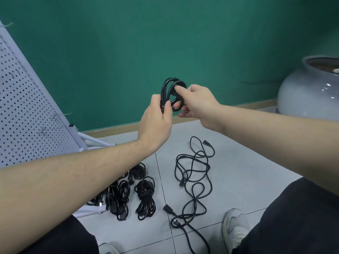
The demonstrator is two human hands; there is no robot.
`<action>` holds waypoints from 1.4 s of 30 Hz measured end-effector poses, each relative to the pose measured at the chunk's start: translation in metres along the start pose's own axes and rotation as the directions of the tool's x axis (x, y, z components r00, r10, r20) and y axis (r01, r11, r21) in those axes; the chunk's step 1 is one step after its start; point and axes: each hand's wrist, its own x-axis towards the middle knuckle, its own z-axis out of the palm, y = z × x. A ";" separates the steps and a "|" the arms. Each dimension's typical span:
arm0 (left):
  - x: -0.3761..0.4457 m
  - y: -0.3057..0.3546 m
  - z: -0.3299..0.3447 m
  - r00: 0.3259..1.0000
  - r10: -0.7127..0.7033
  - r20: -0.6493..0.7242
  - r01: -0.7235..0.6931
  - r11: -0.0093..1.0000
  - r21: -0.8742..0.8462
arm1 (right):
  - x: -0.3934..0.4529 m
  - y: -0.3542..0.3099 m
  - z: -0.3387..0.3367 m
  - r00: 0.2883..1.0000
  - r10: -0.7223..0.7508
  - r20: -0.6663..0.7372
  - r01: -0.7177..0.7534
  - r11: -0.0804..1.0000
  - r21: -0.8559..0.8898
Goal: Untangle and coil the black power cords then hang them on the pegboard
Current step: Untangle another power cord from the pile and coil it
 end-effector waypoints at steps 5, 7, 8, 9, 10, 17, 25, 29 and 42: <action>0.002 -0.002 -0.004 0.997 0.059 0.051 -0.065 0.987 0.145 | 0.007 0.003 -0.013 0.949 -0.306 -0.074 0.189 0.742 -0.643; 0.002 -0.003 -0.007 0.994 0.067 0.084 -0.084 0.972 0.220 | 0.006 0.006 -0.016 0.949 -0.314 0.002 0.219 0.657 -0.721; 0.003 -0.004 -0.008 0.994 0.055 0.097 -0.078 0.967 0.243 | 0.006 0.008 -0.016 0.955 -0.290 0.061 0.250 0.673 -0.696; 0.004 -0.005 -0.010 0.994 0.035 0.103 -0.060 0.967 0.248 | 0.005 0.010 -0.016 0.961 -0.249 0.119 0.265 0.718 -0.644; 0.006 -0.006 -0.012 0.994 0.014 0.105 -0.040 0.969 0.245 | 0.004 0.012 -0.015 0.965 -0.204 0.165 0.263 0.770 -0.581; 0.010 -0.016 -0.016 0.989 0.002 0.149 -0.025 0.988 0.152 | 0.010 0.012 -0.017 0.981 -0.190 0.046 0.194 0.918 -0.346; 0.016 -0.034 -0.027 0.941 0.003 0.339 -0.011 1.000 0.023 | 0.023 0.032 -0.022 0.897 0.054 0.440 -0.048 0.999 -0.025; 0.020 -0.041 -0.031 0.929 0.000 0.370 0.023 0.998 -0.056 | 0.028 0.028 -0.019 0.885 0.111 0.453 -0.119 0.993 -0.011; 0.020 -0.058 -0.037 0.931 -0.036 0.364 0.068 0.995 -0.075 | 0.024 0.040 0.017 0.977 -0.008 0.211 0.058 0.972 -0.229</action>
